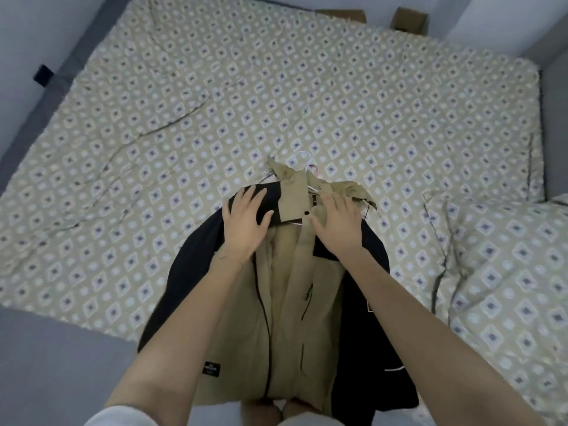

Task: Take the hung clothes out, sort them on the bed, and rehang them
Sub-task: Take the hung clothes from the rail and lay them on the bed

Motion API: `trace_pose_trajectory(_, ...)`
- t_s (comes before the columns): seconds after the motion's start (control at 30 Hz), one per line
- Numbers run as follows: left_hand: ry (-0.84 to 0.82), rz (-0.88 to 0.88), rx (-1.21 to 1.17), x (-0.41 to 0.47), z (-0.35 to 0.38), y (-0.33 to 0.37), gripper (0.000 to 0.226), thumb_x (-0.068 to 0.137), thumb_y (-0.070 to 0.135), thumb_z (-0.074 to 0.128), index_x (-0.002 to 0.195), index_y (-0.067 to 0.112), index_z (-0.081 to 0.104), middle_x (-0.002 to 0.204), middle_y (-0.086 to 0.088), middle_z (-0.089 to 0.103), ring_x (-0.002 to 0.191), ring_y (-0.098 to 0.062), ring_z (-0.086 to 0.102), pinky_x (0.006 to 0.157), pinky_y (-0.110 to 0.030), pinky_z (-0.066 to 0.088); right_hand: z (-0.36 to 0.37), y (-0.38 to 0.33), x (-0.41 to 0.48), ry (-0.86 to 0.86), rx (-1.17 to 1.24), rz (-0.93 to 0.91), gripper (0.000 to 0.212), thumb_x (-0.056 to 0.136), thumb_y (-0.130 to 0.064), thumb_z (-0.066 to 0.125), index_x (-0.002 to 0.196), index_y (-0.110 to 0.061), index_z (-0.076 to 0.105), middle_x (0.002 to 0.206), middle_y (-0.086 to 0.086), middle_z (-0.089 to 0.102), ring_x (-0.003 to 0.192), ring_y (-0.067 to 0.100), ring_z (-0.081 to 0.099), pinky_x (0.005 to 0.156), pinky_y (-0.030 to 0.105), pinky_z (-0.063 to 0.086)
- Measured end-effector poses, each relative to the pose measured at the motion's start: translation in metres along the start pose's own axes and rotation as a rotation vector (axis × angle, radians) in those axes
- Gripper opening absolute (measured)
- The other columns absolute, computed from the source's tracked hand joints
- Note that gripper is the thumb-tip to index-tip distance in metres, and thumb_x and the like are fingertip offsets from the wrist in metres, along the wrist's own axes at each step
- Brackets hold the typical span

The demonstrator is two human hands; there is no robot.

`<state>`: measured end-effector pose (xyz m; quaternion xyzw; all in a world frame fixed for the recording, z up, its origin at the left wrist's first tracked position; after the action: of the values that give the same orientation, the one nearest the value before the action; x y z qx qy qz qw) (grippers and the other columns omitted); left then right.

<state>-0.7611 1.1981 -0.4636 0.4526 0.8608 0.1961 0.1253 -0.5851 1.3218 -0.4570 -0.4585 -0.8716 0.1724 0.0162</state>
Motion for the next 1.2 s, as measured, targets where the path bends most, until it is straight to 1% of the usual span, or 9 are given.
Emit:
trace_pose_trajectory(0.07,0.024,-0.013,0.054,-0.024,-0.021,-0.003,0.054,0.100,0.042,0.051,0.150,0.025,0.040,0.159,-0.004,0.034,0.149,-0.026,0.022,0.121,-0.051,0.006,-0.004,-0.020,-0.010,-0.060,-0.030,-0.048,0.061,0.096,-0.050,0.050,0.147,-0.019,0.039,0.148,0.009,0.042,0.141,0.032,0.030,0.117,0.049,0.020)
trace_pose_trajectory(0.13,0.058,-0.049,0.098,-0.053,-0.043,-0.013,0.056,0.100,0.045,0.048,0.151,0.025,0.038,0.159,-0.005,0.032,0.150,-0.027,0.020,0.121,-0.052,0.005,-0.009,-0.047,-0.024,-0.100,-0.040,-0.108,0.064,0.096,-0.053,0.047,0.150,-0.021,0.034,0.152,0.008,0.037,0.144,0.031,0.024,0.117,0.049,0.020)
trace_pose_trajectory(0.23,0.132,-0.183,0.117,-0.105,-0.084,-0.040,0.057,0.100,0.046,0.049,0.151,0.022,0.038,0.160,-0.007,0.031,0.151,-0.028,0.018,0.120,-0.054,0.004,-0.017,-0.105,-0.051,-0.129,-0.046,-0.244,0.067,0.096,-0.055,0.045,0.153,-0.024,0.027,0.154,0.010,0.035,0.144,0.032,0.024,0.118,0.048,0.019)
trace_pose_trajectory(0.33,0.204,-0.328,0.111,-0.167,-0.125,-0.075,0.058,0.100,0.047,0.049,0.151,0.022,0.037,0.161,-0.007,0.027,0.151,-0.027,0.016,0.120,-0.052,0.001,-0.016,-0.172,-0.080,-0.189,-0.049,-0.367,0.068,0.097,-0.053,0.043,0.155,-0.027,0.020,0.160,0.008,0.025,0.148,0.030,0.016,0.120,0.047,0.012)
trace_pose_trajectory(0.43,0.276,-0.482,0.113,-0.239,-0.164,-0.116,0.060,0.099,0.047,0.049,0.152,0.023,0.035,0.162,-0.006,0.025,0.151,-0.027,0.014,0.120,-0.051,-0.002,-0.008,-0.246,-0.120,-0.222,-0.095,-0.519,0.070,0.096,-0.054,0.046,0.155,-0.026,0.022,0.158,0.008,0.028,0.147,0.031,0.018,0.119,0.049,0.014)
trace_pose_trajectory(0.67,0.452,-0.817,0.136,-0.432,-0.235,-0.192,0.064,0.099,0.050,0.048,0.155,0.025,0.029,0.163,-0.005,0.023,0.152,-0.025,0.012,0.119,-0.048,-0.008,0.026,-0.402,-0.259,-0.318,-0.171,-0.901,0.072,0.096,-0.056,0.043,0.156,-0.028,0.015,0.160,0.007,0.022,0.147,0.031,0.018,0.118,0.048,0.018)
trace_pose_trajectory(0.9,0.625,-1.184,0.191,-0.687,-0.269,-0.227,0.067,0.096,0.047,0.054,0.155,0.025,0.030,0.162,-0.005,0.024,0.151,-0.027,0.015,0.119,-0.055,0.002,0.060,-0.515,-0.475,-0.412,-0.217,-1.267,0.071,0.095,-0.052,0.047,0.155,-0.027,0.018,0.159,0.009,0.025,0.145,0.033,0.022,0.115,0.048,0.022)
trace_pose_trajectory(1.03,0.688,-1.343,0.200,-0.833,-0.264,-0.219,0.067,0.096,0.048,0.053,0.155,0.026,0.030,0.163,-0.005,0.024,0.151,-0.028,0.014,0.119,-0.055,0.001,0.086,-0.529,-0.611,-0.496,-0.276,-1.393,0.071,0.097,-0.053,0.044,0.156,-0.029,0.013,0.160,0.007,0.020,0.146,0.033,0.018,0.116,0.048,0.023)
trace_pose_trajectory(1.2,0.756,-1.527,0.232,-1.007,-0.249,-0.191,0.065,0.098,0.049,0.052,0.155,0.026,0.031,0.163,-0.004,0.024,0.152,-0.027,0.014,0.120,-0.055,0.001,0.116,-0.533,-0.786,-0.586,-0.290,-1.574,0.070,0.098,-0.054,0.044,0.156,-0.028,0.015,0.159,0.008,0.024,0.144,0.033,0.023,0.114,0.049,0.027)
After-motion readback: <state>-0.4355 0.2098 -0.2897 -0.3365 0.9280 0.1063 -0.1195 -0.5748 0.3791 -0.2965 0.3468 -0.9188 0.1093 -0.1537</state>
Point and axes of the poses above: each hand's wrist, its own x-axis towards the middle knuckle, its own z-axis out of the palm, y = z × x, the point moved 10 cm from there along x, towards the middle knuckle
